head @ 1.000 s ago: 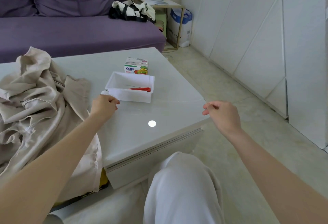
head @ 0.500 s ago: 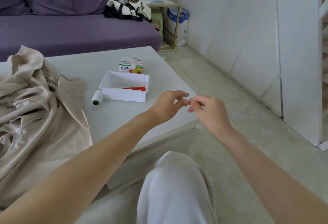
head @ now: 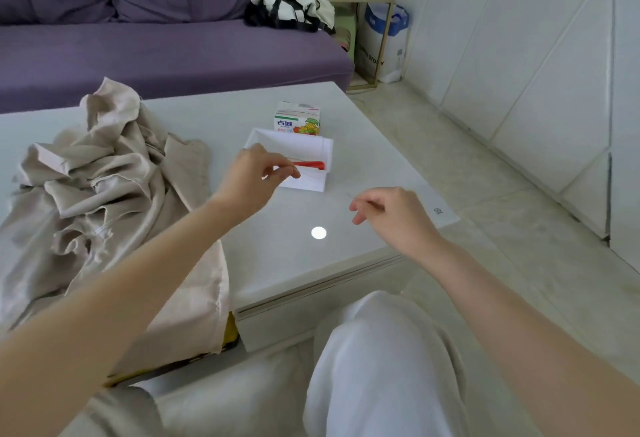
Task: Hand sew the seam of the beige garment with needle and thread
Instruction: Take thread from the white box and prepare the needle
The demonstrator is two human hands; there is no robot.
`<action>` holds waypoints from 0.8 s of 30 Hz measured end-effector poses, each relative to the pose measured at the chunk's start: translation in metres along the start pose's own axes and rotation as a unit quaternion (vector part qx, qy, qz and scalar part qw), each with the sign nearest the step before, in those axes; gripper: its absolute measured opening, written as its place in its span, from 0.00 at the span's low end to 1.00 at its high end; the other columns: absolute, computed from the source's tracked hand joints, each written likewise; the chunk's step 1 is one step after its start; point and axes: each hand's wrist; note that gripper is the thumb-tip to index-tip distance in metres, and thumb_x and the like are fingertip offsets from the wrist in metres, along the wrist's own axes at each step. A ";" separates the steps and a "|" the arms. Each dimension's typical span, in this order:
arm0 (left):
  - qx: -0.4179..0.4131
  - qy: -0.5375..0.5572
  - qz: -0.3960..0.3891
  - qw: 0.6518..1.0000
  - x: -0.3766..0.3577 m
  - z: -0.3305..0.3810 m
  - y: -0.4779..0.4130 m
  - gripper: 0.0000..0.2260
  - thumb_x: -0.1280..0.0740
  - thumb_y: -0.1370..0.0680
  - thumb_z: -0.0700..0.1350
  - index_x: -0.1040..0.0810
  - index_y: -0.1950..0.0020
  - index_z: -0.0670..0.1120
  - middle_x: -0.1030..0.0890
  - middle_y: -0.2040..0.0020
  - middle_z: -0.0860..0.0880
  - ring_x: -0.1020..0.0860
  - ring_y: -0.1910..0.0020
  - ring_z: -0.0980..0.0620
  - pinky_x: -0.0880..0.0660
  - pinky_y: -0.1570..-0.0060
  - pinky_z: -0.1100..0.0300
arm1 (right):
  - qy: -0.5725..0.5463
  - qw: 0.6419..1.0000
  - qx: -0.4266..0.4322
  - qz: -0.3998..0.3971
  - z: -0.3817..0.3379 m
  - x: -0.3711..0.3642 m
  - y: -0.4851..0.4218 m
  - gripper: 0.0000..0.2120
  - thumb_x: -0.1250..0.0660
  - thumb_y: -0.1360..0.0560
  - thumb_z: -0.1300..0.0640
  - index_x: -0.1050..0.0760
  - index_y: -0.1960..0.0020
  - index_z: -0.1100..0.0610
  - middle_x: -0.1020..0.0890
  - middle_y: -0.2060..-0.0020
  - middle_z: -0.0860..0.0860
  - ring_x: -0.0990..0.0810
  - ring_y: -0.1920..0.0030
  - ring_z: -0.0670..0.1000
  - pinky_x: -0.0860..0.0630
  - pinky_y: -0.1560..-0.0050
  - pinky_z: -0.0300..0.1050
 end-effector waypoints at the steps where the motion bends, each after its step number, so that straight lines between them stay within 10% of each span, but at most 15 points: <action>1: 0.010 0.001 0.015 1.000 0.009 -0.008 0.000 0.08 0.37 0.21 0.43 0.19 0.55 0.51 0.29 0.64 0.51 0.31 0.66 0.55 0.36 0.61 0.62 | -0.009 0.999 0.015 -0.040 -0.010 -0.008 0.000 0.11 0.39 0.21 0.58 0.20 0.56 0.51 0.17 0.63 0.43 0.26 0.71 0.35 0.34 0.70 0.29; 5: 0.099 0.173 0.017 0.980 0.040 -0.033 0.011 0.10 0.39 0.20 0.42 0.20 0.56 0.51 0.21 0.65 0.52 0.24 0.68 0.62 0.29 0.60 0.71 | -0.024 0.988 0.067 -0.138 -0.055 -0.046 0.002 0.11 0.41 0.20 0.57 0.19 0.52 0.52 0.16 0.60 0.44 0.22 0.63 0.39 0.29 0.62 0.33; 8: 0.159 0.392 0.001 0.906 0.056 -0.043 0.022 0.09 0.41 0.18 0.41 0.21 0.49 0.46 0.17 0.52 0.50 0.18 0.53 0.55 0.23 0.50 0.64 | -0.022 0.979 0.104 -0.175 -0.086 -0.077 0.003 0.12 0.42 0.20 0.57 0.20 0.53 0.54 0.17 0.61 0.43 0.20 0.58 0.45 0.24 0.53 0.43; 13: 0.199 0.578 0.022 0.791 0.082 -0.054 0.032 0.09 0.42 0.19 0.39 0.22 0.47 0.42 0.16 0.53 0.49 0.17 0.55 0.54 0.20 0.54 0.62 | 0.023 0.960 0.135 -0.245 -0.115 -0.104 0.000 0.09 0.39 0.21 0.55 0.21 0.50 0.54 0.17 0.52 0.47 0.20 0.52 0.47 0.27 0.50 0.42; 20: 0.175 0.413 -0.052 0.892 0.106 -0.081 0.056 0.08 0.41 0.20 0.34 0.24 0.48 0.41 0.16 0.60 0.49 0.22 0.71 0.57 0.23 0.65 0.66 | 0.039 0.970 0.224 -0.083 -0.147 -0.096 -0.035 0.26 0.33 0.24 0.56 0.38 0.30 0.61 0.32 0.34 0.56 0.33 0.33 0.52 0.41 0.39 0.32; 24: 0.185 0.342 -0.058 0.919 0.118 -0.093 0.064 0.04 0.41 0.20 0.34 0.30 0.53 0.42 0.21 0.66 0.45 0.28 0.74 0.55 0.29 0.70 0.63 | -0.041 0.945 0.209 -0.249 -0.181 -0.105 -0.047 0.31 0.35 0.22 0.55 0.46 0.25 0.58 0.31 0.32 0.52 0.34 0.31 0.48 0.42 0.34 0.34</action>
Point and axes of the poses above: each hand's wrist, its own y-axis away from the middle knuckle, its own x-axis out of the back of the hand, z = x × y
